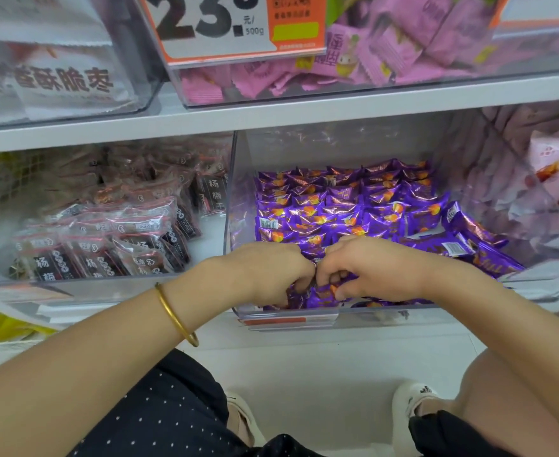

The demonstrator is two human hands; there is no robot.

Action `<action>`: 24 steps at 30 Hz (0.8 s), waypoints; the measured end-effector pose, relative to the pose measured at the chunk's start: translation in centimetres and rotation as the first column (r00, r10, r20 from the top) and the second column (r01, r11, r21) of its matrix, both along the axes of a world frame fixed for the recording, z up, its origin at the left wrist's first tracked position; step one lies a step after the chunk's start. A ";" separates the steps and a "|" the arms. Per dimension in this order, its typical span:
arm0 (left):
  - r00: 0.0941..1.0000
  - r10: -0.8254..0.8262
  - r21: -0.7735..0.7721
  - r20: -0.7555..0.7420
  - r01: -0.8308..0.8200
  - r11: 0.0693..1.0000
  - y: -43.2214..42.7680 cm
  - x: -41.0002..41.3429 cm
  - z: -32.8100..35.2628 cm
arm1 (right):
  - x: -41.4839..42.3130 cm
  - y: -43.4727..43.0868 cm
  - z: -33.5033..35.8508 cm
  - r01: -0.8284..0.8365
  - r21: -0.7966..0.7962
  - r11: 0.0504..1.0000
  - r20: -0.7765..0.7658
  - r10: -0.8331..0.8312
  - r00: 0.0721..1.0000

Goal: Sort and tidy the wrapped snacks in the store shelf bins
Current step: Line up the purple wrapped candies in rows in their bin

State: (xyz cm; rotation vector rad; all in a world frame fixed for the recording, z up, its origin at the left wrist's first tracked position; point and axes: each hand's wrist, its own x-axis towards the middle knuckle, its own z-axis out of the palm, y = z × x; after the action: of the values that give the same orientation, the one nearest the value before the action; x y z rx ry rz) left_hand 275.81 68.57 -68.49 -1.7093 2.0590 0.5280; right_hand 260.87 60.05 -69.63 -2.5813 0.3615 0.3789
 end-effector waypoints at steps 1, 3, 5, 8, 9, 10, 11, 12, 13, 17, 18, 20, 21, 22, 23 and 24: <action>1.000 -0.009 0.028 -0.011 0.010 1.000 -0.1 0.0 0.0 | -0.3 -0.1 0.1 0.005 0.003 1.000 0.015 -0.005 1.000; 0.998 -0.057 0.040 0.013 0.056 0.998 -0.2 -0.2 -0.3 | -0.6 -0.1 0.0 0.001 0.012 1.000 0.030 -0.002 1.000; 0.995 -0.087 0.017 0.041 0.086 0.996 -0.2 -0.4 -0.9 | -0.5 0.0 -0.2 -0.004 0.019 1.000 0.032 0.003 0.999; 0.993 -0.086 -0.041 0.077 0.089 0.995 -0.1 -0.6 -1.3 | -0.2 0.1 -0.4 -0.009 0.017 1.000 0.022 0.009 1.000; 0.992 -0.087 -0.057 0.088 0.093 0.994 -0.1 -0.7 -1.3 | -0.2 0.2 -0.5 -0.013 0.010 1.000 0.017 0.013 1.000; 0.991 -0.087 -0.069 0.099 0.094 0.993 -0.1 -0.7 -1.2 | 0.0 0.2 -0.6 -0.016 0.001 1.000 0.008 0.016 1.000; 0.990 -0.083 -0.077 0.110 0.092 0.993 -0.1 -0.7 -1.1 | 0.1 0.3 -0.6 -0.019 -0.011 1.000 -0.004 0.019 1.000; 0.989 -0.077 -0.082 0.125 0.088 0.993 -0.2 -0.7 -1.1 | 0.2 0.3 -0.6 -0.026 -0.034 0.999 -0.022 0.025 0.999; 0.987 -0.074 -0.088 0.143 0.087 0.992 -0.2 -0.7 -1.0 | 0.3 0.4 -0.6 -0.037 -0.066 0.997 -0.043 0.034 0.998; 0.980 -0.046 -0.132 0.195 0.073 0.989 -0.2 -0.7 -1.2 | 1.3 1.2 -0.5 -0.100 -0.200 0.975 -0.066 0.089 0.994; 0.979 -0.026 -0.144 0.200 0.055 0.988 -0.2 -0.7 -1.3 | 1.6 1.4 -0.6 -0.107 -0.218 0.970 -0.057 0.096 0.994; 0.981 0.032 -0.151 0.191 -0.002 0.989 -0.2 -0.7 -1.3 | 2.2 1.8 -0.9 -0.106 -0.212 0.972 -0.042 0.100 0.994; 0.983 0.057 -0.148 0.177 -0.031 0.989 -0.2 -0.7 -1.3 | 2.3 1.9 -0.9 -0.098 -0.170 0.981 -0.035 0.094 0.995; 0.984 0.078 -0.141 0.159 -0.055 0.988 -0.3 -0.7 -1.2 | 2.4 1.9 -1.0 -0.081 -0.098 0.992 -0.024 0.079 0.997; 0.986 0.093 -0.129 0.141 -0.075 0.989 -0.3 -0.7 -1.0 | 2.5 1.9 -1.0 -0.055 -0.020 0.998 -0.013 0.055 0.998; 0.987 0.105 -0.112 0.123 -0.092 0.990 -0.4 -0.7 -0.9 | 2.4 1.9 -1.2 -0.018 0.040 0.999 -0.010 0.019 1.000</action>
State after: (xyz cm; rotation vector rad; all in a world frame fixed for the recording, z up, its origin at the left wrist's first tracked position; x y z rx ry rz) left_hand 275.15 68.21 -69.41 -1.8626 1.9504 0.3339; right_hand 263.30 61.93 -70.78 -2.5457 0.3306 0.4023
